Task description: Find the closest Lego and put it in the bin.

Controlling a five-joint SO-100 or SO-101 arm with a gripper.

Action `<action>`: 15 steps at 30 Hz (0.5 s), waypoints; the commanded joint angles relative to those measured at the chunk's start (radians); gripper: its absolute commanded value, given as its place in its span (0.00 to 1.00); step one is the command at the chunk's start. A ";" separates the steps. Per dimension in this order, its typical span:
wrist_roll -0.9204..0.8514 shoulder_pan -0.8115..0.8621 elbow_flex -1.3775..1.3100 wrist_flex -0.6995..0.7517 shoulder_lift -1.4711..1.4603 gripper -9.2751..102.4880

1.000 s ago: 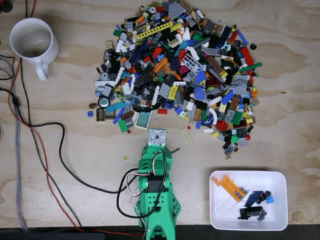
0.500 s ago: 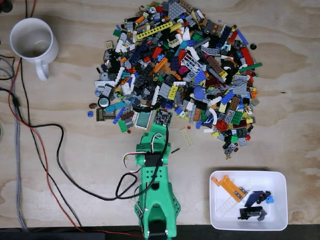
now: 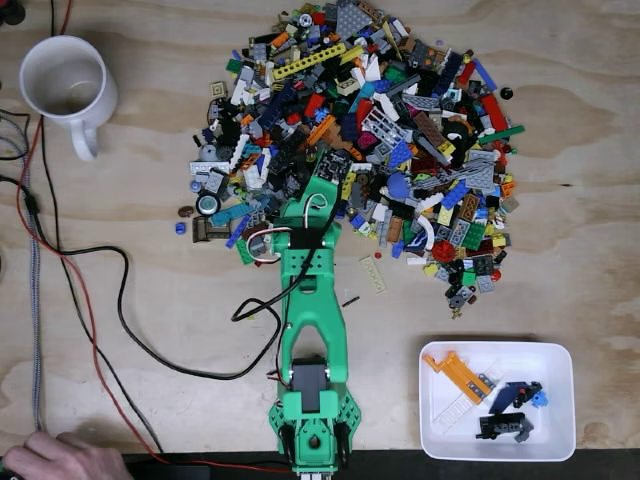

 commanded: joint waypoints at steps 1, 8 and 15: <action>-0.031 0.031 -0.146 -0.031 -0.049 0.22; -0.077 0.037 -0.153 -0.052 -0.086 0.08; -0.060 -0.006 -0.227 0.077 -0.003 0.08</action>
